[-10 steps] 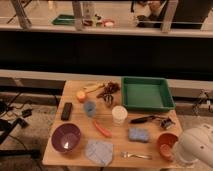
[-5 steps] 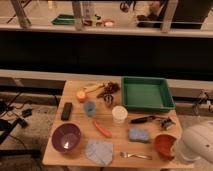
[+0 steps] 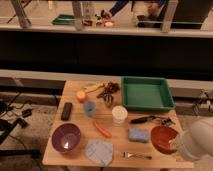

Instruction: Stack bowls on top of each other

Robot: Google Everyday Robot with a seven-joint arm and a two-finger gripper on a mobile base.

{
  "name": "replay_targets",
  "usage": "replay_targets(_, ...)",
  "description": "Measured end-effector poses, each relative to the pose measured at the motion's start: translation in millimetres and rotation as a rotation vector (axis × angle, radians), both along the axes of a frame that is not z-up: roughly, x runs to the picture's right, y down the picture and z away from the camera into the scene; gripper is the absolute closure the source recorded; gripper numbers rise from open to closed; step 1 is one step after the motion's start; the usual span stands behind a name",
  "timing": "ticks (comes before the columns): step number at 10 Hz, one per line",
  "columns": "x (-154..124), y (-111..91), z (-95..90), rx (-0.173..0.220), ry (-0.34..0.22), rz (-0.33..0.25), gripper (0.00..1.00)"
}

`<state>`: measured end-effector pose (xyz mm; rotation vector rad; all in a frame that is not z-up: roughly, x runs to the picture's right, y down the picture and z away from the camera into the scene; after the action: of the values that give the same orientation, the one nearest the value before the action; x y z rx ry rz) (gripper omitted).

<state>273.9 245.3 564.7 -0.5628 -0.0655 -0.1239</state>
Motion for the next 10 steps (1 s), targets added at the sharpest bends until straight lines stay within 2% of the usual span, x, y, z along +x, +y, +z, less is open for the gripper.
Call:
replay_targets(2, -32.3, -8.6, -19.1, 0.024, -0.055, -0.030, 1.00)
replay_targets(4, -68.1, -10.8, -43.2, 0.040, -0.137, -0.073, 1.00)
replay_targets(5, -79.6, -11.0, -49.4, 0.044, -0.166, -0.089, 1.00)
replay_targets(6, -100.9, -10.3, -60.3, 0.049, -0.223, -0.114, 1.00)
replay_targets(7, -119.7, -9.8, -64.0, 0.054, -0.273, -0.137, 1.00)
replay_targets(8, -130.3, -9.5, -64.0, 0.055, -0.301, -0.154, 1.00)
replay_targets(9, -136.0, -8.6, -60.1, 0.051, -0.314, -0.167, 1.00)
replay_targets(10, -143.7, -5.1, -47.8, 0.039, -0.329, -0.186, 1.00)
